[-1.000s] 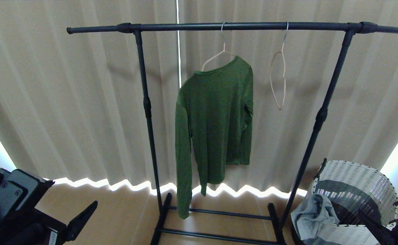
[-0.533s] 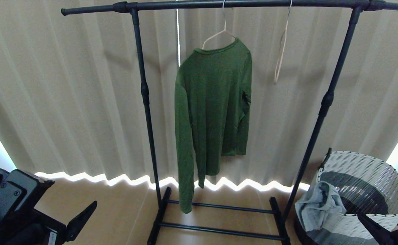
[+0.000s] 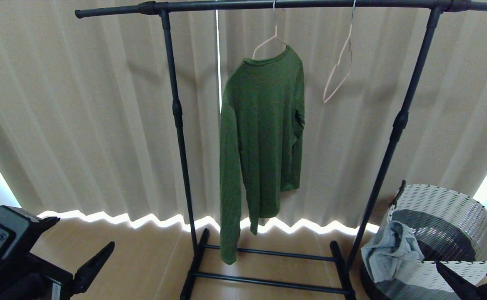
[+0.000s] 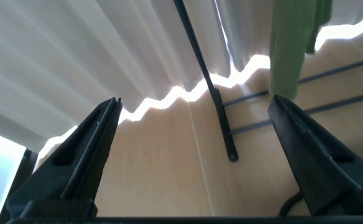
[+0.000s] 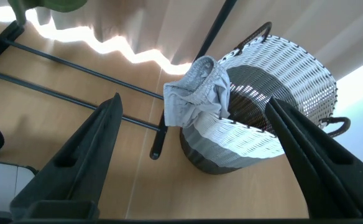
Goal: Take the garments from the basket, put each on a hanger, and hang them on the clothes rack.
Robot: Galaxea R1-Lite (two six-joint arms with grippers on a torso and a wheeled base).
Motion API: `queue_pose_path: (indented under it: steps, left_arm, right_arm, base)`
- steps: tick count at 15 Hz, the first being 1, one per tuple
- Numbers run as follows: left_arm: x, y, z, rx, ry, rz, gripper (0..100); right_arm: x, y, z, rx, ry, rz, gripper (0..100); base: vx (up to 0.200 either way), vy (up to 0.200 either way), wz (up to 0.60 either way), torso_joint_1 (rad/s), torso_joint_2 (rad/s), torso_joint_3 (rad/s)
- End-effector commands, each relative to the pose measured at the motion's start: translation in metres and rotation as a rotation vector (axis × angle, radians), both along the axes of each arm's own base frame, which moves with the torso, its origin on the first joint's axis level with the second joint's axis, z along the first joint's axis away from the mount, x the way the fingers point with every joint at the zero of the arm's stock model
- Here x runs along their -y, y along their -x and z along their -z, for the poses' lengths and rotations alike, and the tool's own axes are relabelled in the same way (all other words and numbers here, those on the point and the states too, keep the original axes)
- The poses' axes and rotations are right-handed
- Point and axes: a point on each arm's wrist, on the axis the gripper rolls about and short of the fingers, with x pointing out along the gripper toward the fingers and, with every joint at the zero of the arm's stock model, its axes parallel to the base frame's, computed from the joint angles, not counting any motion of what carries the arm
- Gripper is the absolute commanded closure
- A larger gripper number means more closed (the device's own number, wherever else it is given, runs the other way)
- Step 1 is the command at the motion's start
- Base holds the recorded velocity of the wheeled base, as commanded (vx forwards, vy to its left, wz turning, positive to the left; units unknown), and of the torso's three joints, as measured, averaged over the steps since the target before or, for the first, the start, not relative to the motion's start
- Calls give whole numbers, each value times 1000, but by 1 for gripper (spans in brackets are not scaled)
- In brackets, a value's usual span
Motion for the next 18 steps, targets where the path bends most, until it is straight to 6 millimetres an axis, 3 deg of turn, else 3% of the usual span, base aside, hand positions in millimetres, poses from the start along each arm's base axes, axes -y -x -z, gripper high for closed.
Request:
queue_pose_path:
  steps: [1,11,18]
  left_arm:
    - [0,1,-1,4,3,-1,0]
    - [0,1,1,-1,1,-1,0]
    - [0,1,2,-4,-1,0,0]
  right_arm:
    - [0,0,0,0,0,-1,0]
    - [0,-1,-1,0,0,-1,0]
    - [0,0,1,-6,2,-1,0]
  base:
    - [0,0,0,0,0,0]
    - [0,0,0,0,0,0]
    - [0,-200,0,1,4,4]
